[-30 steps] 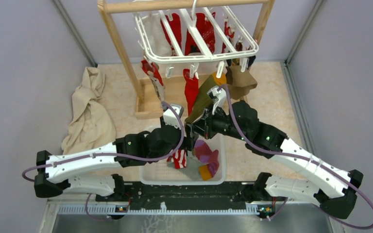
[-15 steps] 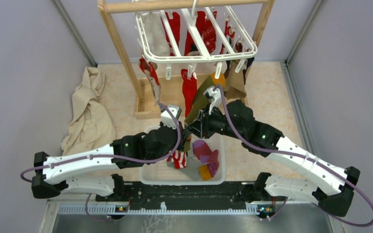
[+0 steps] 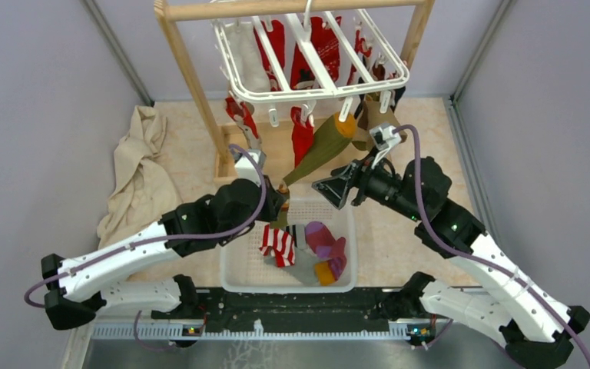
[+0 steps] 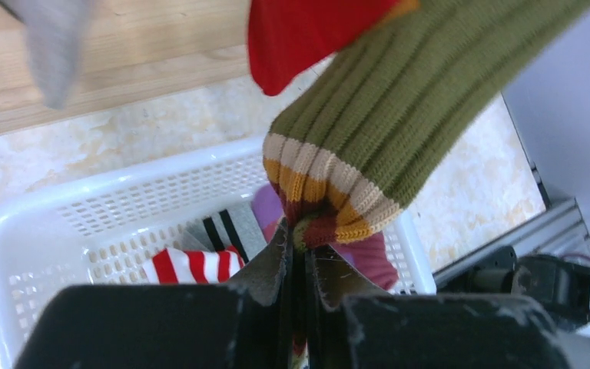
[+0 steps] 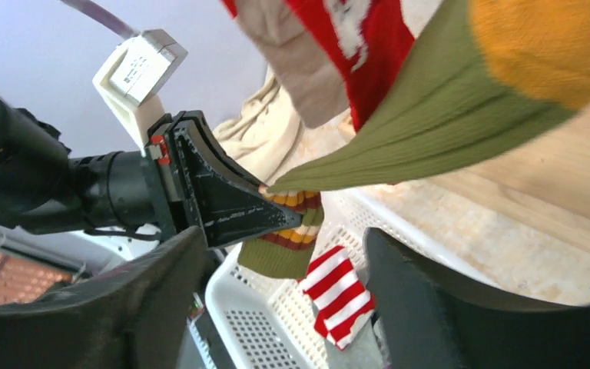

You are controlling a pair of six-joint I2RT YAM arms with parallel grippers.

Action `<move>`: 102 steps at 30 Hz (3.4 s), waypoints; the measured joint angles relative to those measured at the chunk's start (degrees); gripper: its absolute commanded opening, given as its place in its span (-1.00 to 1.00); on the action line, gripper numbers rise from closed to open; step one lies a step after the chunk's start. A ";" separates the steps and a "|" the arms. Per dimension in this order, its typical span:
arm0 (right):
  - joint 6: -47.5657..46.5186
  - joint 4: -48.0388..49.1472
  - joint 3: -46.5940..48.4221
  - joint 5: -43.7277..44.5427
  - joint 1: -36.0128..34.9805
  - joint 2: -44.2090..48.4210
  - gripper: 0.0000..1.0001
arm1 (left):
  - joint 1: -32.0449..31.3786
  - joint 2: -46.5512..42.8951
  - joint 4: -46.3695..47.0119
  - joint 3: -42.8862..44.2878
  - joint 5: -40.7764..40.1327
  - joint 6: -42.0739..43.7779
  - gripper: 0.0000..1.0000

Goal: Remove the socks clipped to the hanger
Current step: Remove the sock from the hanger.

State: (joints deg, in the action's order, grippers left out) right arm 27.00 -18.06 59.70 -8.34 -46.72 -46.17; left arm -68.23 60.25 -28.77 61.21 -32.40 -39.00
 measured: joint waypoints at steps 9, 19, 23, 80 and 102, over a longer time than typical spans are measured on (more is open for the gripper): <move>0.04 3.30 -2.71 -3.87 6.54 3.28 0.92 | 15.74 -0.68 0.04 -0.20 15.02 1.27 -0.81; -0.55 14.25 -9.33 3.91 8.28 8.17 0.96 | 19.50 -0.46 -0.07 -0.20 22.82 2.80 -0.81; 0.50 20.94 -10.67 3.21 12.92 6.38 0.96 | 19.67 -0.46 -0.24 -0.20 23.82 2.86 -0.81; 19.10 53.42 -6.29 -12.61 29.66 -19.04 0.45 | 20.50 -0.15 -0.44 -1.31 27.54 2.91 -0.79; 21.24 58.58 -5.90 -12.81 29.66 -20.00 -0.28 | 20.50 0.46 0.07 -1.33 28.13 2.89 -0.79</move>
State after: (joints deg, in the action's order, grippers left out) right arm 48.25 40.51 53.80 -21.15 -17.06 -66.17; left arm -47.72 60.71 -28.71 59.88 -4.27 -36.12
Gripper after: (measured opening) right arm 0.451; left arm 0.104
